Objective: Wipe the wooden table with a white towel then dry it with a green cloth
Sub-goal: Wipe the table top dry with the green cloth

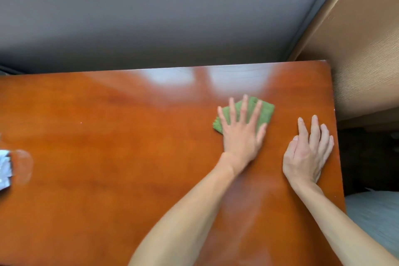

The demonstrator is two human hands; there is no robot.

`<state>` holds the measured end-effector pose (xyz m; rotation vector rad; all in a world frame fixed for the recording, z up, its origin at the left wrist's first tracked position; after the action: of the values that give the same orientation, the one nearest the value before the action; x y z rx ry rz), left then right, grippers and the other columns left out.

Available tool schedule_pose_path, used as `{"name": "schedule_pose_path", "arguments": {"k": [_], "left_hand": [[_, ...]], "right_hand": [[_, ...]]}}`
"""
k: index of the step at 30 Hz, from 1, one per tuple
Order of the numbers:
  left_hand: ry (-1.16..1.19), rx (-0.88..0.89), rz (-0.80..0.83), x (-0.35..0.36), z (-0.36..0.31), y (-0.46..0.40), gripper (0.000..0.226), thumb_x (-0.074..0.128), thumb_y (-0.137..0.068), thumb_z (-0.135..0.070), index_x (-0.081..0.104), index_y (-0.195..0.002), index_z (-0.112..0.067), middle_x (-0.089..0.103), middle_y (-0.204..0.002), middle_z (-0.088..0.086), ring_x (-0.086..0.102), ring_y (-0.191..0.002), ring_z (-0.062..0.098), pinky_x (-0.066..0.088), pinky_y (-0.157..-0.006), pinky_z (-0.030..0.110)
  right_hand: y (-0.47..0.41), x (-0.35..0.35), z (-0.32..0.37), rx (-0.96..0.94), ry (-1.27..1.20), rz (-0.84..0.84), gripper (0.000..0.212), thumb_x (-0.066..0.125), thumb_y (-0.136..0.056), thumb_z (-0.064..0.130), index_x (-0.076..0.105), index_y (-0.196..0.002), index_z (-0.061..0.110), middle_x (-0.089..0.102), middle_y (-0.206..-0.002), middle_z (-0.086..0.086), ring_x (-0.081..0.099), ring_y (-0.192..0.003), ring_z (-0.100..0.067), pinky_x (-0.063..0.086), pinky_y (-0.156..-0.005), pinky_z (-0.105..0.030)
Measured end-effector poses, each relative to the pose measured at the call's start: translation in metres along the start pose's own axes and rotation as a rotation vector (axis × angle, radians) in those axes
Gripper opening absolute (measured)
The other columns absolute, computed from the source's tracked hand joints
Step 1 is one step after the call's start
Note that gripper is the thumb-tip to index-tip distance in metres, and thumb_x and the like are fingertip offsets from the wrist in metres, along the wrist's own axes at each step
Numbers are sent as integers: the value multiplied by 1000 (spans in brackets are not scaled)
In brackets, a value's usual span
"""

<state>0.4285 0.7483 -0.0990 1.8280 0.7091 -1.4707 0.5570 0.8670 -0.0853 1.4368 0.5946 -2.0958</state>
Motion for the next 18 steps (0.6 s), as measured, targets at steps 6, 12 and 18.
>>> {"name": "schedule_pose_path", "arguments": {"k": [6,12,18], "left_hand": [[-18,-20,-174,2,25,78,49,46,-99,-52,51,-141,-27,47,-137,8,46,-116,32,35,-107,54],[111,-194,-133,5,80,120,39,53,-95,-50,59,-128,-30,44,-122,3,45,-105,26,36,-100,47],[120,-475,-239,-11,174,90,48,38,-100,-42,55,-141,-22,48,-147,11,37,-142,36,22,-114,65]], "right_hand": [[1,-3,1,21,-47,11,50,30,-101,27,44,-147,14,32,-159,-12,24,-148,-34,11,-123,-52],[3,-6,6,2,-44,10,51,28,-99,27,44,-146,12,31,-159,-14,23,-147,-36,10,-122,-55],[1,0,6,19,7,11,52,32,-96,24,47,-144,10,36,-156,-16,28,-144,-38,14,-121,-56]]}}
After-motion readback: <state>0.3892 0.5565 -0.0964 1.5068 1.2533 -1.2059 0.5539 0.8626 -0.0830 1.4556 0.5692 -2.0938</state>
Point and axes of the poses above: each hand's wrist, its own y-axis away from the middle knuckle, its own x-axis out of the palm, z = x × y, the point moved 8 cm from there along -y, towards the middle knuckle
